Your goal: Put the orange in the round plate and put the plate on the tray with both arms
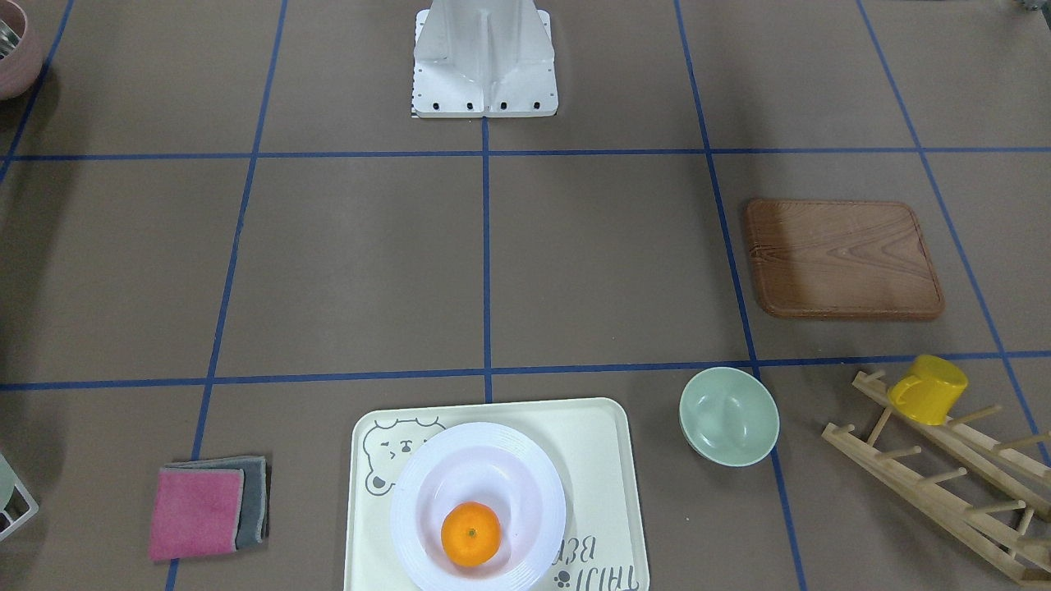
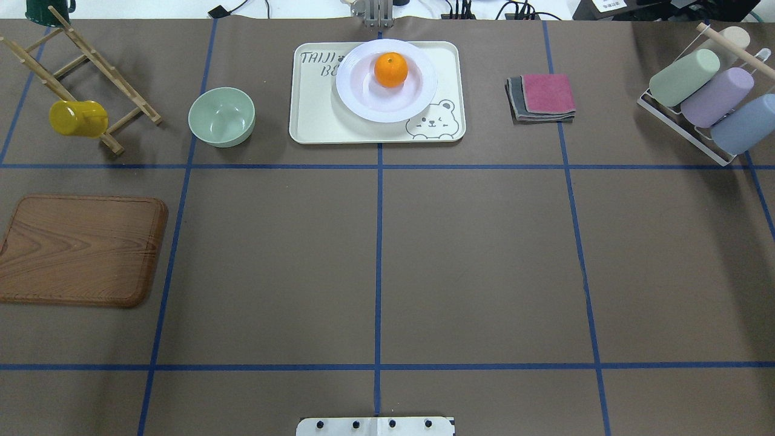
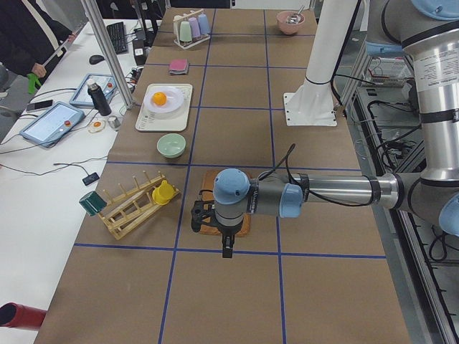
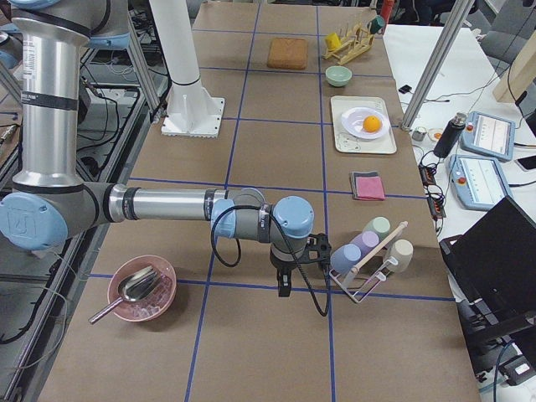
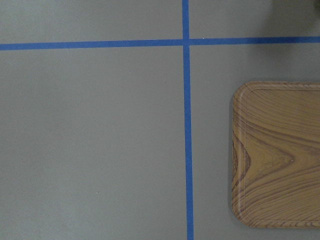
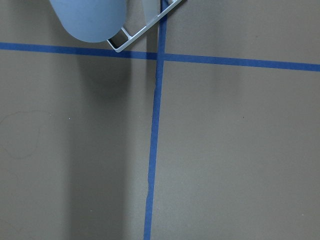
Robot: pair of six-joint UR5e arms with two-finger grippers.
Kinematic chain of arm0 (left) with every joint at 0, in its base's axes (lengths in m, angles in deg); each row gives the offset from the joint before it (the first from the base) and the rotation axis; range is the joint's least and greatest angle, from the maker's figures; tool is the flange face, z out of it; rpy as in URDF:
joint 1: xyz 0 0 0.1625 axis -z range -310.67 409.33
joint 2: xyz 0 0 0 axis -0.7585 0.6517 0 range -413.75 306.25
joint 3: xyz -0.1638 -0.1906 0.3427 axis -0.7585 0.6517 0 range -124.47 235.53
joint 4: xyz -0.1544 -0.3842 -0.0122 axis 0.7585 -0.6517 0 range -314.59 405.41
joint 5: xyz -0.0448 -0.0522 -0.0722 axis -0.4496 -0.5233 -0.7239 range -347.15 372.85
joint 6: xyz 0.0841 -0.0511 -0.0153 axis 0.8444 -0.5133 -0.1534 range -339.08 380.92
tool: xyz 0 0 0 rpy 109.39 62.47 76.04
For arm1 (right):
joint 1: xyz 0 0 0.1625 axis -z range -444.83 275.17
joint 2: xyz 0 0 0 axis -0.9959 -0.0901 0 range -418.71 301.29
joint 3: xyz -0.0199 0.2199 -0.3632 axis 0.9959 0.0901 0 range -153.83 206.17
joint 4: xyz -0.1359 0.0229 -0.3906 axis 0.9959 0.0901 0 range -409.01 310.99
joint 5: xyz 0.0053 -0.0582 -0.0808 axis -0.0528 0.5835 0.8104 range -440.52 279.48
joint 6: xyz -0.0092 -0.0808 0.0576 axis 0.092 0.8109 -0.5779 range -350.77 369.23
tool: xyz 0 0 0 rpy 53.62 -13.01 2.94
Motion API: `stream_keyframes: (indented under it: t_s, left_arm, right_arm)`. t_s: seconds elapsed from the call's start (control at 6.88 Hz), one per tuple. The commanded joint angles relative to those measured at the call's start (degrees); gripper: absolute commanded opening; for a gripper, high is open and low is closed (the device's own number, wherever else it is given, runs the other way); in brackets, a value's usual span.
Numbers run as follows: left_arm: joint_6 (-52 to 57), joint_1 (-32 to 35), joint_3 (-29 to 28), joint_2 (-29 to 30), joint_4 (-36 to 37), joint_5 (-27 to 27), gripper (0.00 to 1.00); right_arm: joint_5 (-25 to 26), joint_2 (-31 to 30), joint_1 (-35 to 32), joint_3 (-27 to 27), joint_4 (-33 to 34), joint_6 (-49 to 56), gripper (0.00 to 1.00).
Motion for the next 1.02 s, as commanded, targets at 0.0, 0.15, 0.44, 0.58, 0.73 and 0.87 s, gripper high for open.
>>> stream_keyframes:
  t_s: [0.0, 0.15, 0.44, 0.58, 0.73, 0.87]
  left_arm:
    - [0.0, 0.0, 0.2, -0.1, 0.0, 0.0, 0.99]
    - [0.0, 0.0, 0.3, 0.0, 0.0, 0.0, 0.99]
    - [0.0, 0.0, 0.8, -0.6, 0.0, 0.0, 0.99]
    - [0.0, 0.0, 1.1, -0.8, 0.0, 0.0, 0.99]
    - [0.0, 0.0, 1.3, -0.8, 0.0, 0.0, 0.99]
    - [0.0, 0.0, 1.3, -0.8, 0.0, 0.0, 0.99]
  right_arm:
    - [0.1, -0.5, 0.0, 0.0, -0.1, 0.4, 1.00]
    - [0.1, -0.5, 0.0, 0.1, -0.1, 0.8, 1.00]
    - [0.0, -0.7, 0.0, -0.3, -0.1, 0.3, 1.00]
    - [0.0, -1.1, -0.3, -0.4, -0.2, 0.9, 1.00]
    - [-0.2, -1.2, -0.7, -0.8, -0.2, 0.9, 1.00]
    - [-0.2, -1.2, -0.7, -0.6, -0.2, 0.9, 1.00]
